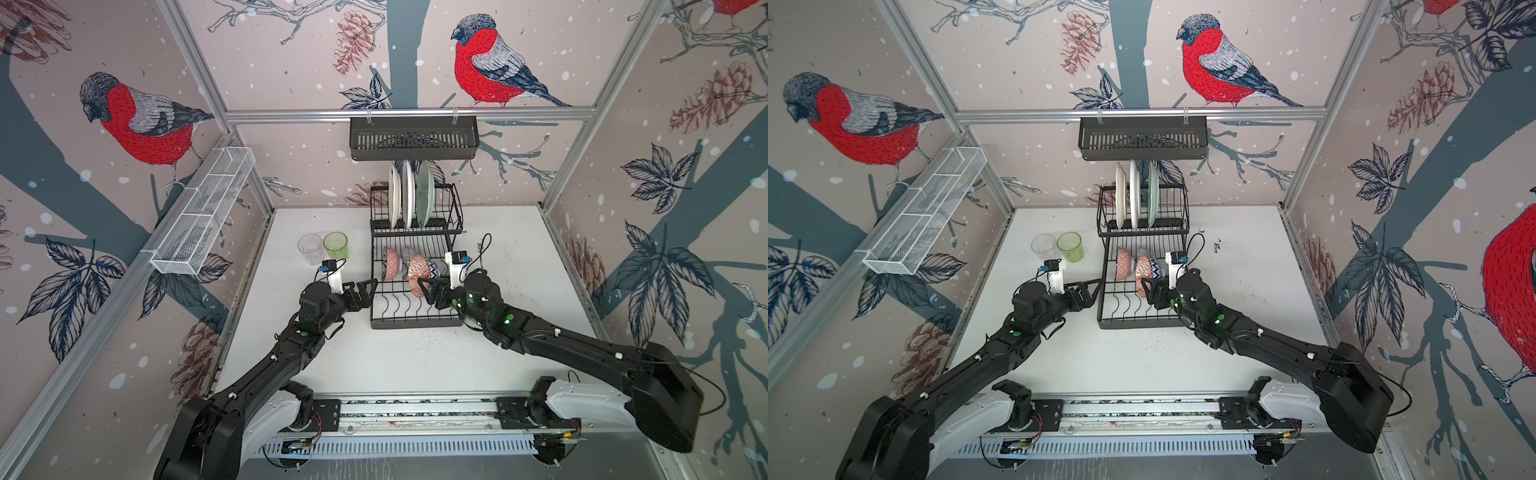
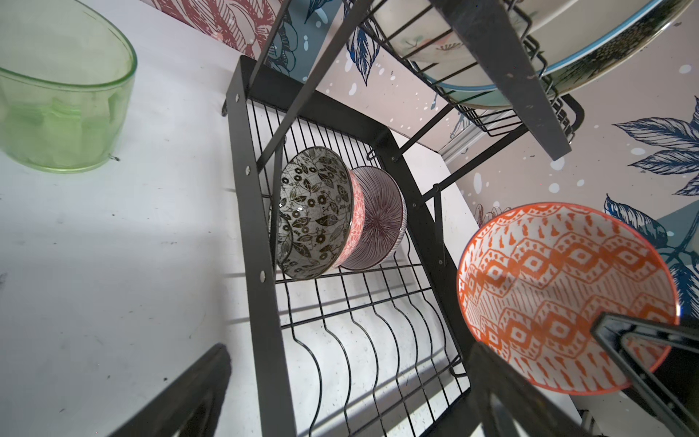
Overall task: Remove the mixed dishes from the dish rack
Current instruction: 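Lift the blue-and-white bowl out with the right gripper while the left gripper approaches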
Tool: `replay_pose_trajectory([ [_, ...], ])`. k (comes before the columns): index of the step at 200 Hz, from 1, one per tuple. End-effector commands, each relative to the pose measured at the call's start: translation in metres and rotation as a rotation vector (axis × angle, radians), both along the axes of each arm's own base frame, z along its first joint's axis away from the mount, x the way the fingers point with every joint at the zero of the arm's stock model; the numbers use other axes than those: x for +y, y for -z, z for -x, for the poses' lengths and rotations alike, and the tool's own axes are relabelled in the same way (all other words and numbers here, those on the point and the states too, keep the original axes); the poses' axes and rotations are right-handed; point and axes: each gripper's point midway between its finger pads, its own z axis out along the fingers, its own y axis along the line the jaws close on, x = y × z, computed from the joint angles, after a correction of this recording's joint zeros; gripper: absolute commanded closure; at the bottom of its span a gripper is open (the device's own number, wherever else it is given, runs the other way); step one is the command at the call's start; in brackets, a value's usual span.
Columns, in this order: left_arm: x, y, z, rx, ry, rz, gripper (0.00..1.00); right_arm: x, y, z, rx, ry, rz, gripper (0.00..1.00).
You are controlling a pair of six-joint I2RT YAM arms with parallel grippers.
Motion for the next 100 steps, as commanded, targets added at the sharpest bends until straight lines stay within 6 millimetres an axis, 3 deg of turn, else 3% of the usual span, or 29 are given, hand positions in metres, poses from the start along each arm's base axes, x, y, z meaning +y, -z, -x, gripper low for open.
replay_pose_trajectory([
  [1,-0.011,-0.016,-0.001,-0.052,0.050,0.044,0.02,0.010,-0.028,-0.001,-0.060,-0.018,-0.085,0.47],
  [60,-0.025,-0.017,0.003,-0.053,0.117,0.074,0.02,0.028,-0.038,0.000,-0.077,-0.057,-0.090,0.47],
  [64,-0.026,-0.016,0.003,-0.050,0.122,0.077,0.02,0.032,-0.028,-0.001,-0.061,-0.060,-0.072,0.47],
  [100,-0.030,-0.017,0.005,-0.043,0.149,0.100,0.02,0.048,-0.026,-0.001,-0.057,-0.099,-0.071,0.47],
])
